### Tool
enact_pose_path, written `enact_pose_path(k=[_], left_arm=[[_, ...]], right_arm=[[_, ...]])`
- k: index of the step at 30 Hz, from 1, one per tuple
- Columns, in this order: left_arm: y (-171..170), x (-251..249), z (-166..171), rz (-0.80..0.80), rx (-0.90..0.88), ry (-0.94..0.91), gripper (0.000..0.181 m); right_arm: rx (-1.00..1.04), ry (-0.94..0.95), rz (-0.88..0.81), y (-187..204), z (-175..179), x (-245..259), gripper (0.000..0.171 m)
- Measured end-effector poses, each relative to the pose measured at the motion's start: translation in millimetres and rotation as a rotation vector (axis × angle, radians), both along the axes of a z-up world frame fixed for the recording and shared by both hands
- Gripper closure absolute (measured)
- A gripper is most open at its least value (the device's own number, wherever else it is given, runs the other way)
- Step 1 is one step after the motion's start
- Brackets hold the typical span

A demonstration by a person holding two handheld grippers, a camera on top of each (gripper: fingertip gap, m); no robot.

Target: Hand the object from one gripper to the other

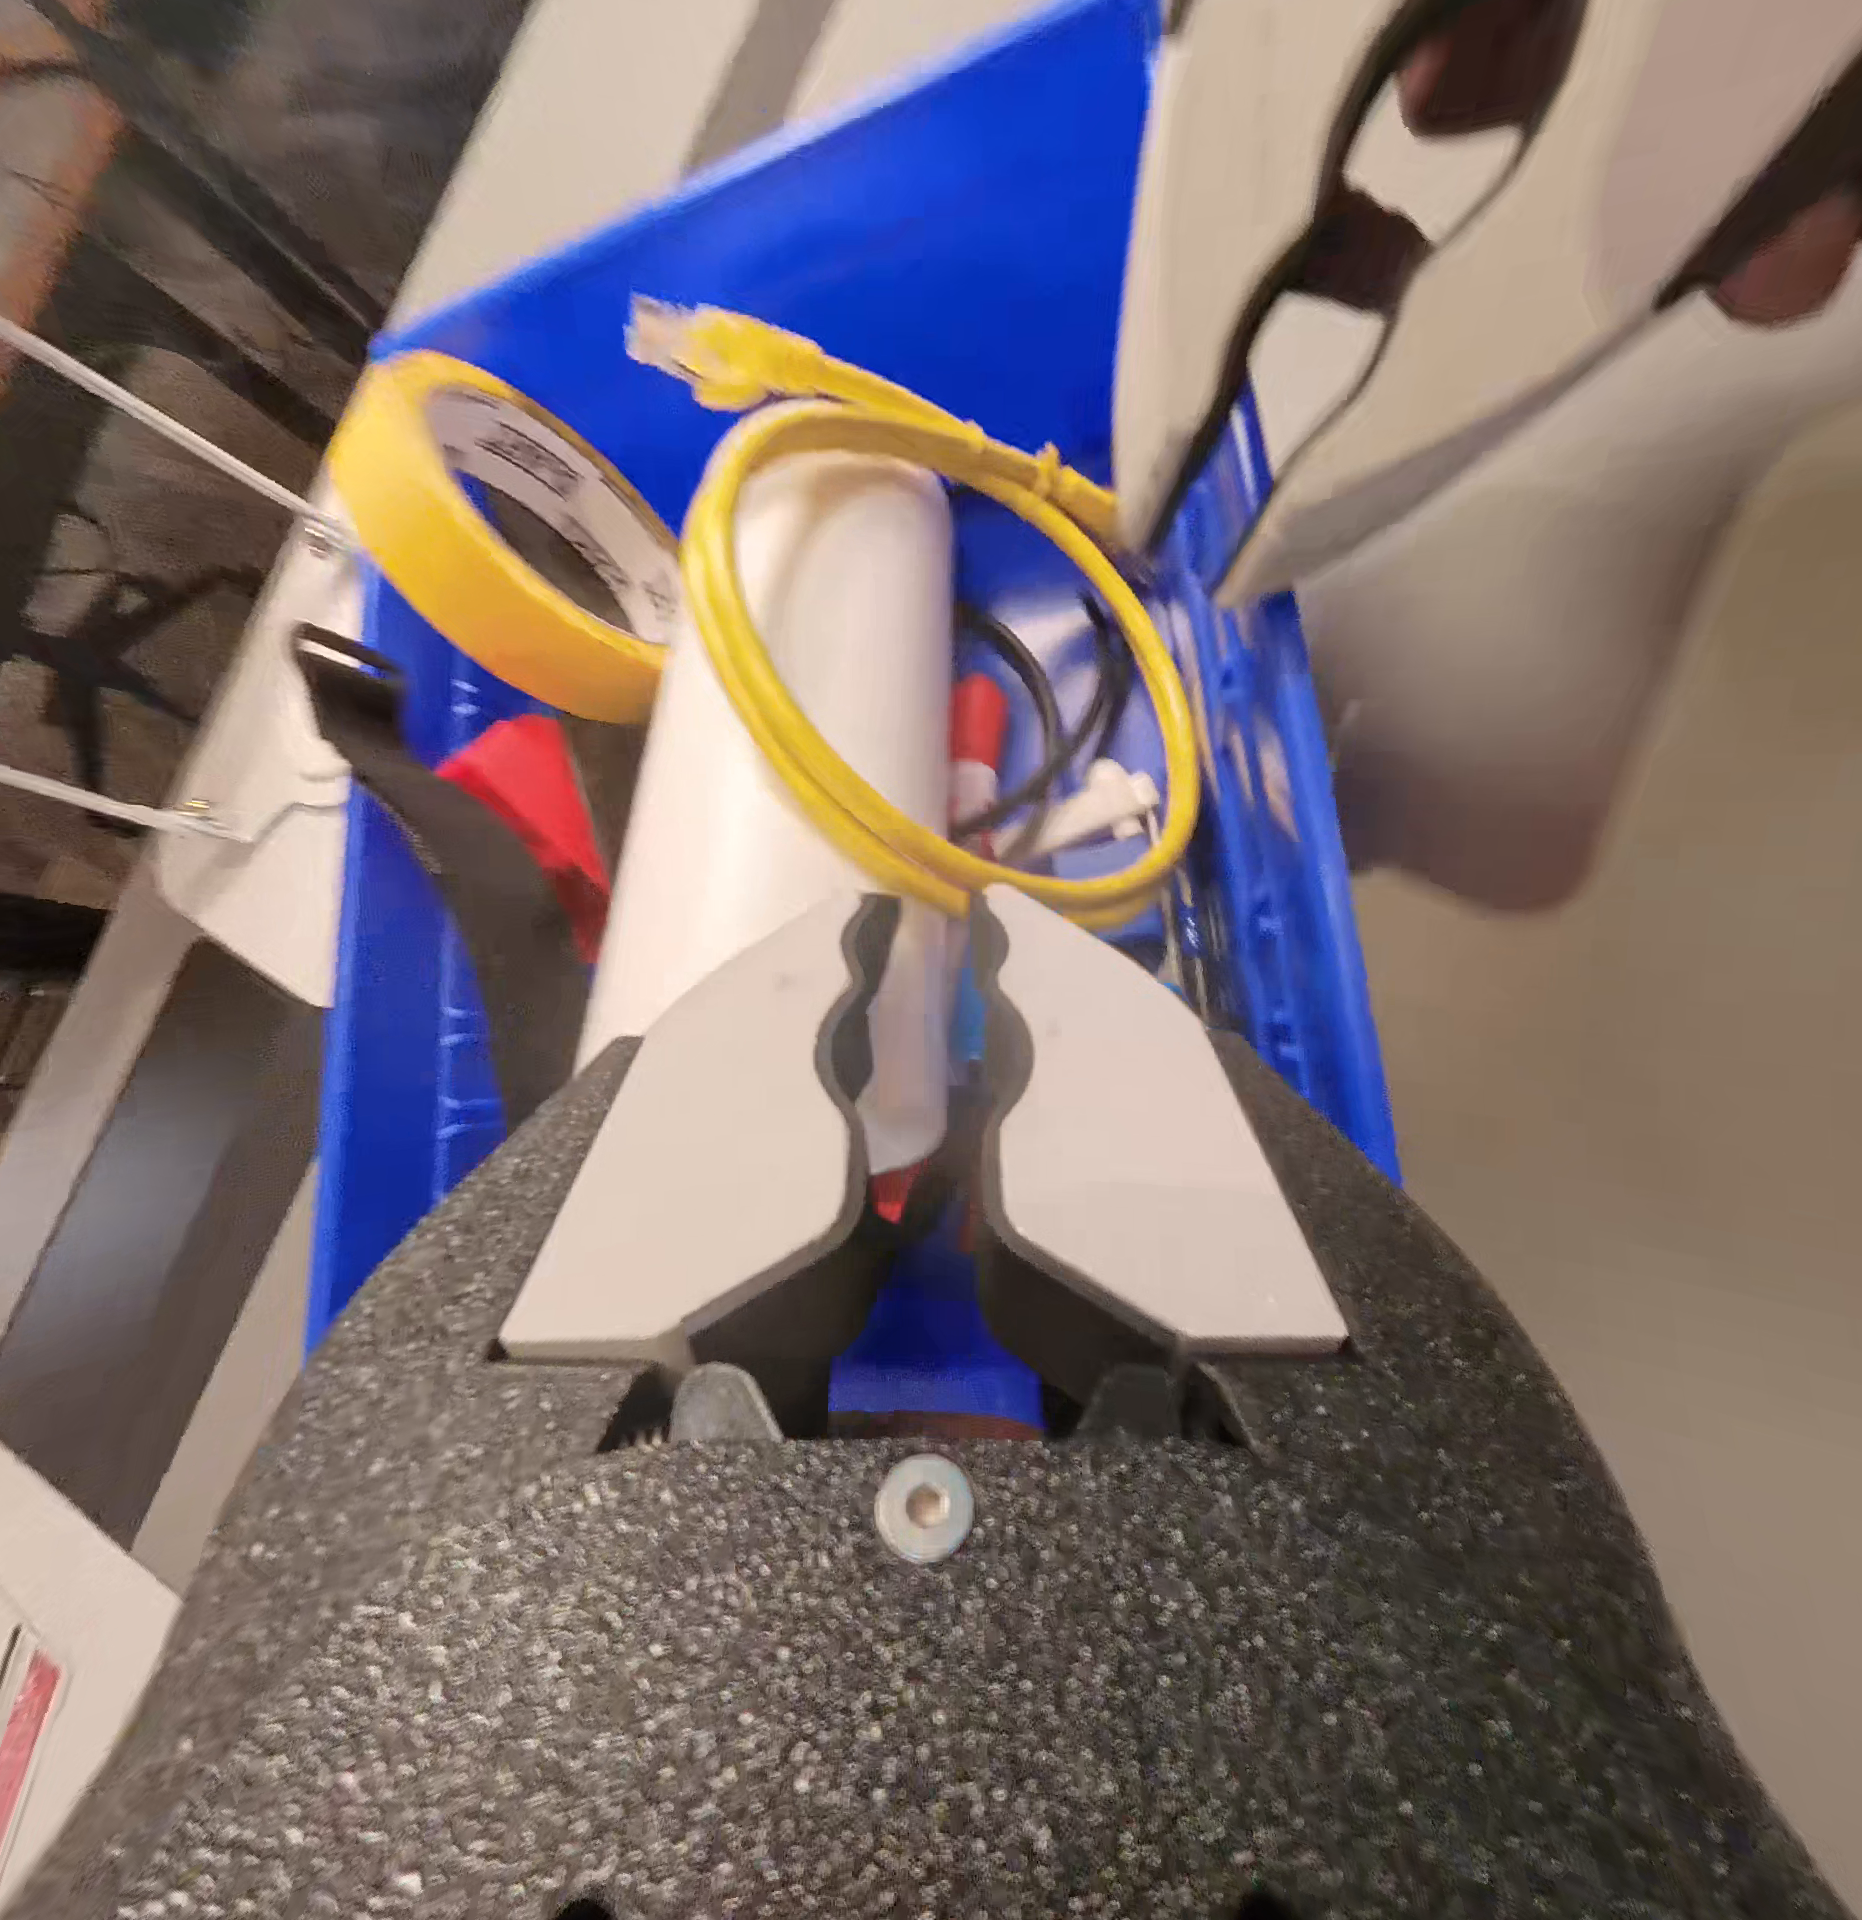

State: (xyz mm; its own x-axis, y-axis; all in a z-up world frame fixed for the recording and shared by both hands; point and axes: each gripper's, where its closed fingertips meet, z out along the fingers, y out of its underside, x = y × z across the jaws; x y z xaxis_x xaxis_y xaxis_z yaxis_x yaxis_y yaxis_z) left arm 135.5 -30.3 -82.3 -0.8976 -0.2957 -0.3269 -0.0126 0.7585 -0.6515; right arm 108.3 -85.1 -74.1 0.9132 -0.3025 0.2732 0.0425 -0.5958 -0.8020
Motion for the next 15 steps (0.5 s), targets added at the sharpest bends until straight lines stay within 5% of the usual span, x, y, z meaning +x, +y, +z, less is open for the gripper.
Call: enact_pose_path(k=[1, 4, 9, 15], left_arm=[[-0.4, 2.4, 5.5, 0.013, -0.006, -0.03, 0.15], [-1.5, 2.4, 20.0, -0.047, 0.067, -0.172, 0.127], [-26.2, -10.2, 27.9, -0.368, 0.262, -0.278, 0.146], [-44.4, -22.9, -15.0, -0.79, 0.508, -0.1, 0.164]], right_arm=[[-0.002, 0.002, 0.006, 1.3, 0.0, -2.4, 0.161], [-0.002, 0.006, 0.032, 5.1, 0.3, -11.1, 0.163], [0.008, 0.026, 0.094, 13.4, 1.2, -24.8, 0.162], [0.001, -0.063, 0.174, 16.8, -2.9, -40.7, 0.153]])
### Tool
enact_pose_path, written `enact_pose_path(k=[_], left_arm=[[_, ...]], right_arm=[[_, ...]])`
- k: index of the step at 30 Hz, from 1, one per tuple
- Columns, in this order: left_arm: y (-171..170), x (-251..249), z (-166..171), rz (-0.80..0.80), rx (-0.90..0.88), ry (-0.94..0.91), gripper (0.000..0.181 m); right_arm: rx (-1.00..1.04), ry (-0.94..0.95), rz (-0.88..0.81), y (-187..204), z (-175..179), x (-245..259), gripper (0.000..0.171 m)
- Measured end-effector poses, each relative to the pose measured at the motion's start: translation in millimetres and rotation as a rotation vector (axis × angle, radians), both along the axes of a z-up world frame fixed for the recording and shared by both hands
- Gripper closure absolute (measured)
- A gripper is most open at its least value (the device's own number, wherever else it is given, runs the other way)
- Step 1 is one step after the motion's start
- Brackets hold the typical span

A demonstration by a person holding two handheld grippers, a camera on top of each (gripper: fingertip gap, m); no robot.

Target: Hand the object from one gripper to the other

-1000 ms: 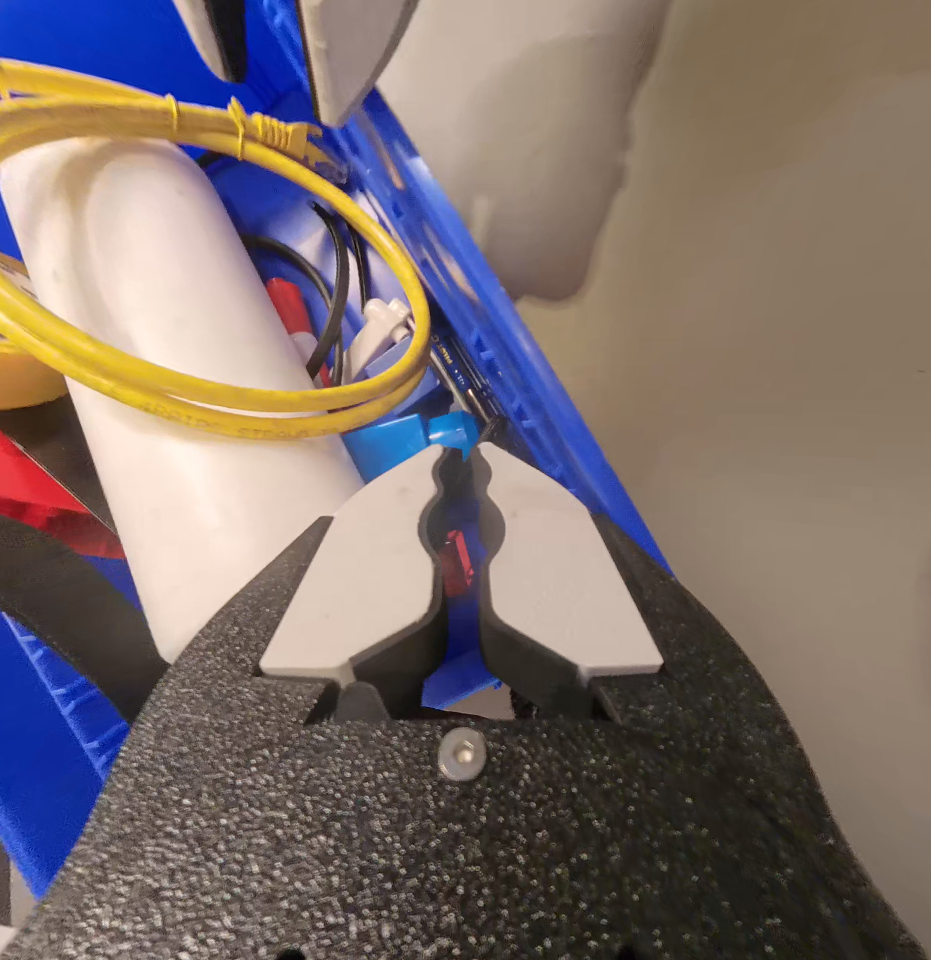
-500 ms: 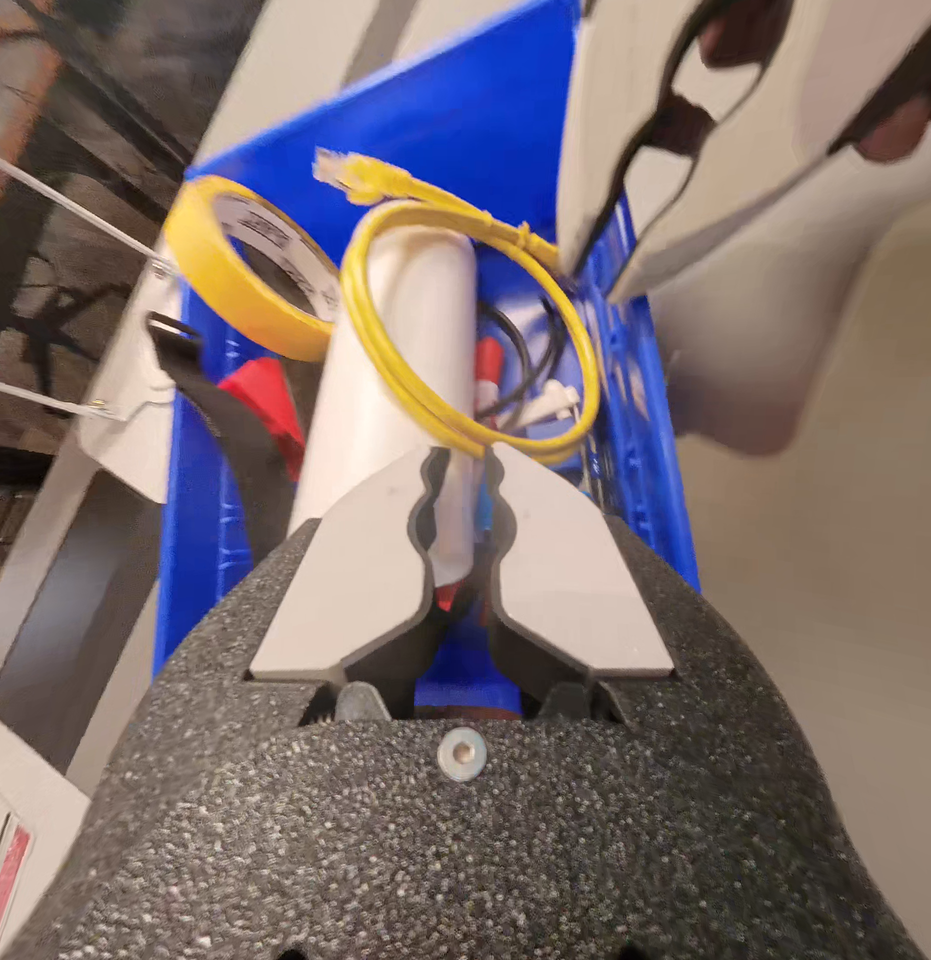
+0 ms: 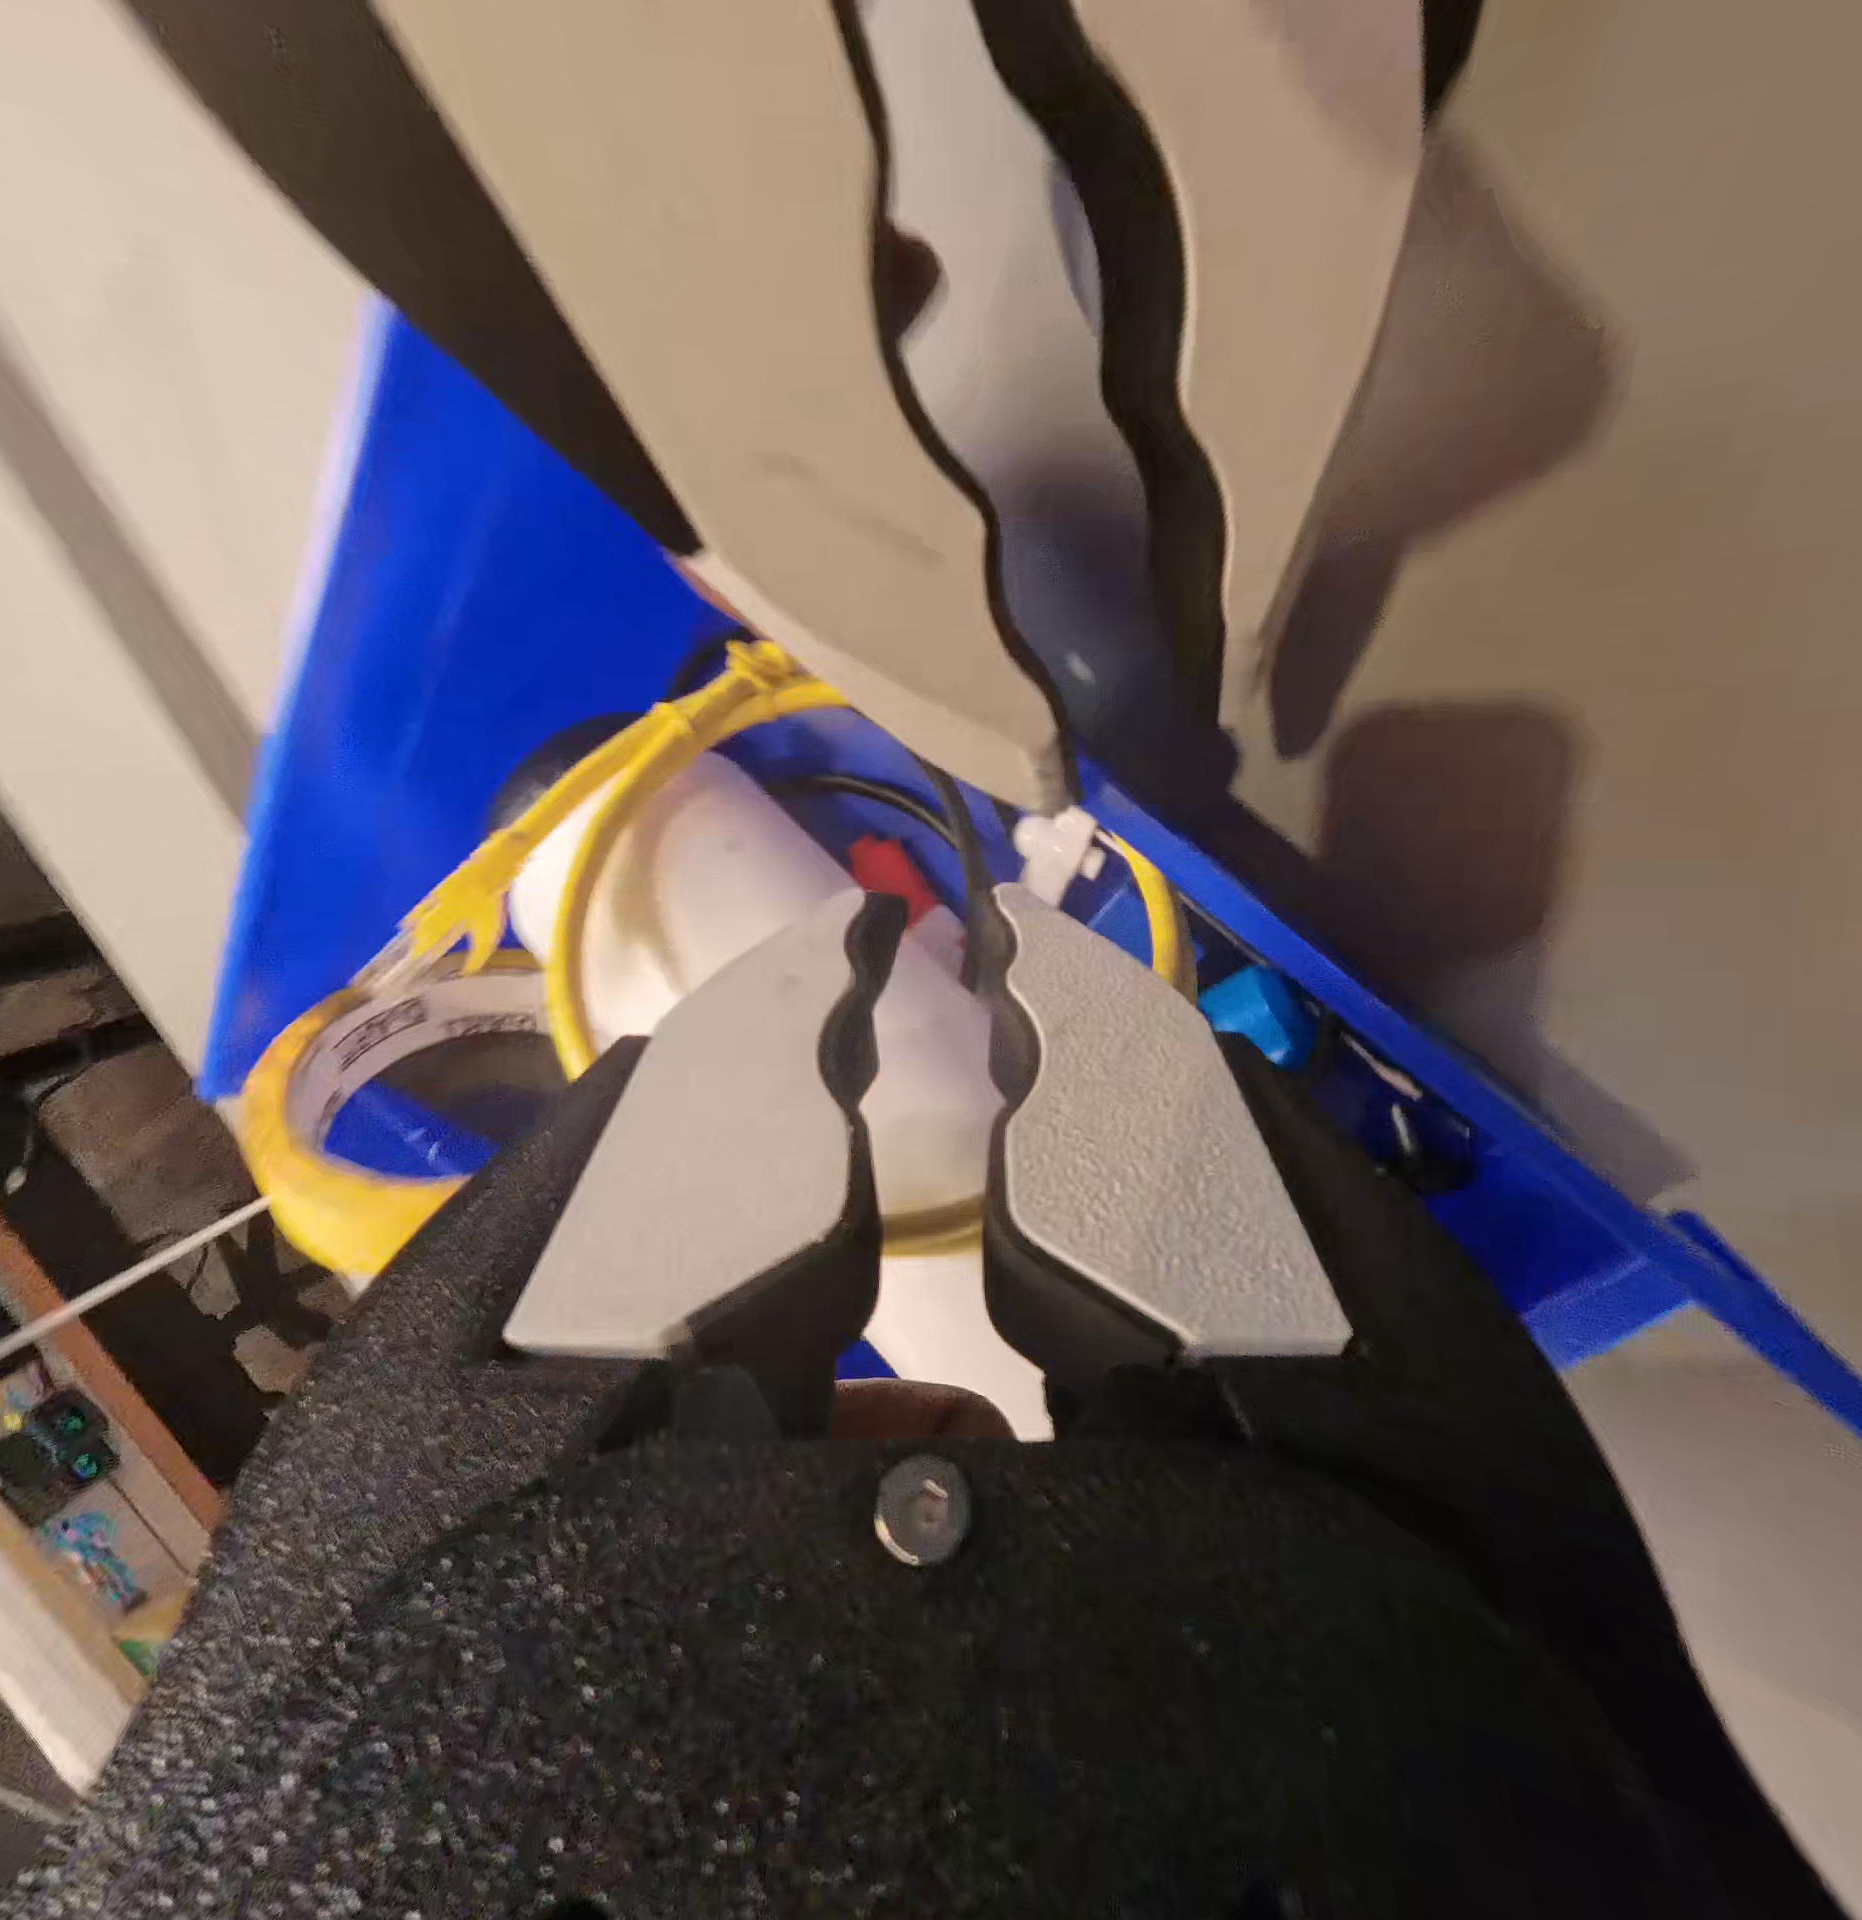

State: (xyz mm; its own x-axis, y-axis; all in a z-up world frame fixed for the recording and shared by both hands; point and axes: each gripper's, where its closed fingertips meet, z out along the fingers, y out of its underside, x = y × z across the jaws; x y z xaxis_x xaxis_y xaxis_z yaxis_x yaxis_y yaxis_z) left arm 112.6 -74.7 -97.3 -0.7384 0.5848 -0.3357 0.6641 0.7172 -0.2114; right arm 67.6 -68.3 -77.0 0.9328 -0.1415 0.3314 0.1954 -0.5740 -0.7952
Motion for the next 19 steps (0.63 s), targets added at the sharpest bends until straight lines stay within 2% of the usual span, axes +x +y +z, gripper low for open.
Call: enact_pose_path(k=[5, 7, 12, 14, 16, 19], left_arm=[[24.0, -8.3, -42.0, -0.209, 0.368, -0.029, 0.161], [30.5, -9.6, -48.2, -0.268, 0.458, -0.019, 0.17], [29.2, -9.7, -53.1, -0.301, 0.564, 0.014, 0.166], [31.4, -6.6, -54.5, -0.314, 0.616, -0.018, 0.166], [31.8, -1.7, -51.7, -0.324, 0.651, -0.041, 0.157], [37.4, 1.3, -55.5, -0.337, 0.728, -0.073, 0.158]], right_arm=[[0.001, 0.04, 0.051, -11.9, -15.6, -15.6, 0.148], [-0.013, 0.037, 0.05, -15.0, -18.9, -15.4, 0.143], [-0.026, 0.062, 0.069, -16.1, -21.1, -19.2, 0.137], [-0.034, 0.077, 0.083, -18.3, -22.7, -22.4, 0.135], [-0.041, 0.094, 0.096, -20.1, -23.5, -25.4, 0.134], [-0.046, 0.11, 0.106, -21.3, -24.1, -26.9, 0.132]])
